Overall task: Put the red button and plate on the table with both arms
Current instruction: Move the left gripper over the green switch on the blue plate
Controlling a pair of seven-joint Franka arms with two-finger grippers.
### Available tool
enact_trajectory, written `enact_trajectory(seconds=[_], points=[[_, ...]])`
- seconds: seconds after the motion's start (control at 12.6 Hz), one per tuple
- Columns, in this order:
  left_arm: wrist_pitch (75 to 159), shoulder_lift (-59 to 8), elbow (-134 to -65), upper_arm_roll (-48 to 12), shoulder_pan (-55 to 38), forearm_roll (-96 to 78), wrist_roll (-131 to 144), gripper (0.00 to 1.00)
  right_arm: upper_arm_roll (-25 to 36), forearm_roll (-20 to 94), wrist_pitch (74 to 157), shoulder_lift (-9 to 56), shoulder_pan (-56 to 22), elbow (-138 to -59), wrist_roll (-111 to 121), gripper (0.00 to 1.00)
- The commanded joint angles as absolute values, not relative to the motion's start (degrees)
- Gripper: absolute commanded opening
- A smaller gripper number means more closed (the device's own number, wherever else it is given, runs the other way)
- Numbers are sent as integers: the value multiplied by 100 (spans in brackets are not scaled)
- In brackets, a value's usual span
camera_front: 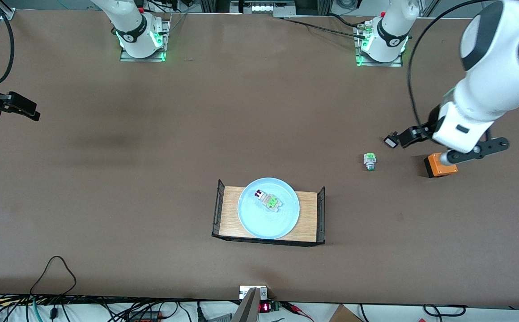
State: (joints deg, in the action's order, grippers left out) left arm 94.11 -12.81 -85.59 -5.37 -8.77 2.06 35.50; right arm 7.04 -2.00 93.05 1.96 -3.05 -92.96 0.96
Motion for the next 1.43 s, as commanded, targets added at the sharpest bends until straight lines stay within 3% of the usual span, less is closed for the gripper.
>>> enact_trajectory(seconds=[0.0,0.87,1.35], points=[[9263,-1791,-7851,-510,-1150,-95,4601,100,694,-97,9299,185,-290,-9229,114,100],[9948,-3628,-5750,-457,-2214,-422,8171,100,694,-105,9351,185,-290,-9229,114,100],[10731,-4182,-5459,-291,-2732,-360,8956,100,694,-105,9378,185,-273,-9229,114,100]])
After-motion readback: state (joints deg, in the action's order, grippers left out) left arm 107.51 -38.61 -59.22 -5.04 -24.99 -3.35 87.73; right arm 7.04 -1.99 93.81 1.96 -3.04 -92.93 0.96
